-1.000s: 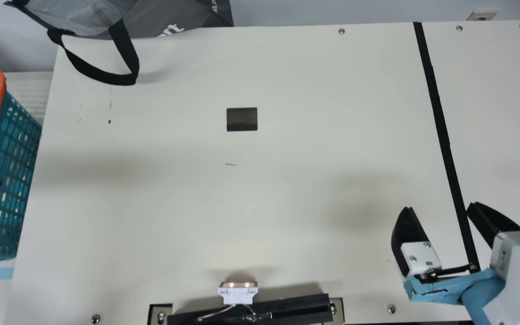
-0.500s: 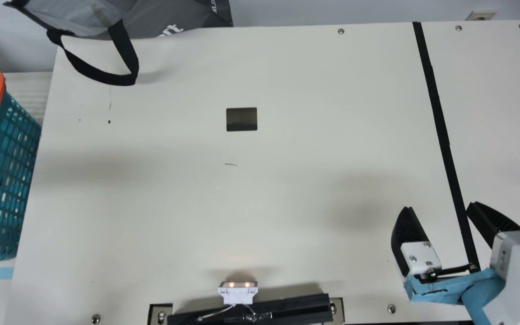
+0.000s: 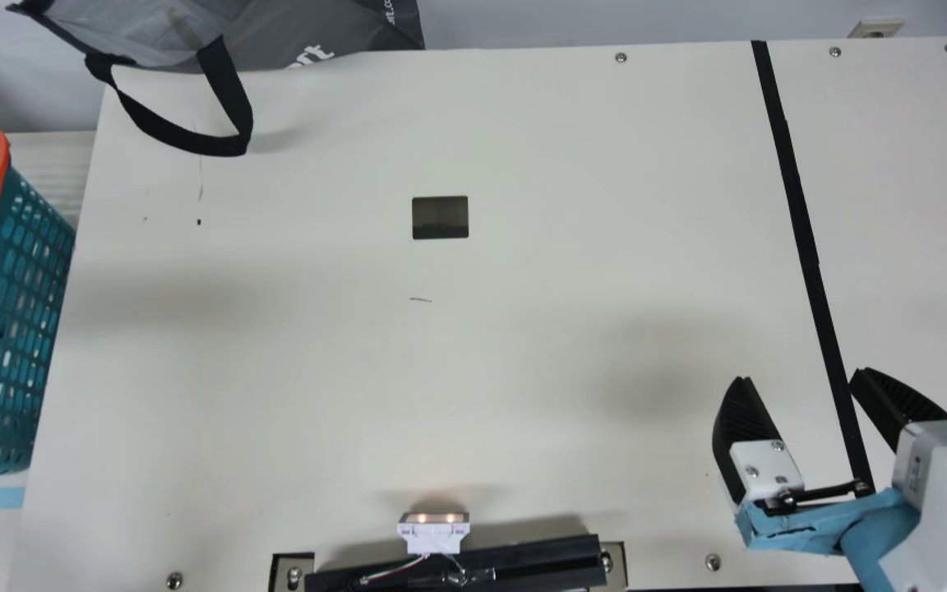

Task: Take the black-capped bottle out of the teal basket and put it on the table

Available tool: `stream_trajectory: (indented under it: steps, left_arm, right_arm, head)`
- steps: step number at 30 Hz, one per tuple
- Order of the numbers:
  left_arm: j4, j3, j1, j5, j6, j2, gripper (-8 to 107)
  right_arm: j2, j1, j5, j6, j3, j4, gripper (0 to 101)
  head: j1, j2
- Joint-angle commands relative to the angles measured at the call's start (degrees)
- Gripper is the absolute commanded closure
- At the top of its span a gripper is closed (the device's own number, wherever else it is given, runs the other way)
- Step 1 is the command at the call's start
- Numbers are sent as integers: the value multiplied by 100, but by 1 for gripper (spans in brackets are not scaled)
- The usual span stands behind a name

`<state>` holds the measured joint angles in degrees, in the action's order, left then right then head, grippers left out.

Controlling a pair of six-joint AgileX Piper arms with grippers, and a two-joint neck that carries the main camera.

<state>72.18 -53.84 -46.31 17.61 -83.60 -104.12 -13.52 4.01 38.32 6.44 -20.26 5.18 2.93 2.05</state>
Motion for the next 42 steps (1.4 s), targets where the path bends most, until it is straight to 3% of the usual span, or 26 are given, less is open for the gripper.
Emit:
stream_trajectory:
  steps: [1, 30, 31, 32, 33, 34, 35, 42]
  left_arm:
    - [53, 13, 23, 9, -48, 10, -8]
    - [291, -10, -78, -72, -451, -210, -8]
    - [292, -13, -75, -73, -453, -214, 15]
    - [294, -15, -70, -71, -453, -217, 26]
    - [300, -15, -66, -70, -457, -220, 52]
    - [306, -14, -60, -70, -462, -220, 91]
    - [311, -10, -54, -70, -464, -218, 99]
    - [311, 31, 15, -66, -411, -159, 99]
  right_arm:
    - [0, 0, 0, 0, 0, 0, 10]
    - [0, 0, -7, 0, 0, 5, 10]
    - [0, 0, -7, 0, 0, 5, 10]
    - [0, 0, -7, 0, 0, 5, 10]
    - [0, 0, -7, 0, 0, 5, 10]
    - [0, 0, -7, 0, 0, 5, 10]
    - [0, 0, -7, 0, 0, 5, 10]
    - [0, 0, -7, 0, 0, 5, 10]
  head:
    - [-21, -47]
    - [-21, -47]
    - [-21, -47]
    - [-21, -47]
    - [-21, -47]
    - [-21, -47]
    - [-21, -47]
    - [-21, -47]
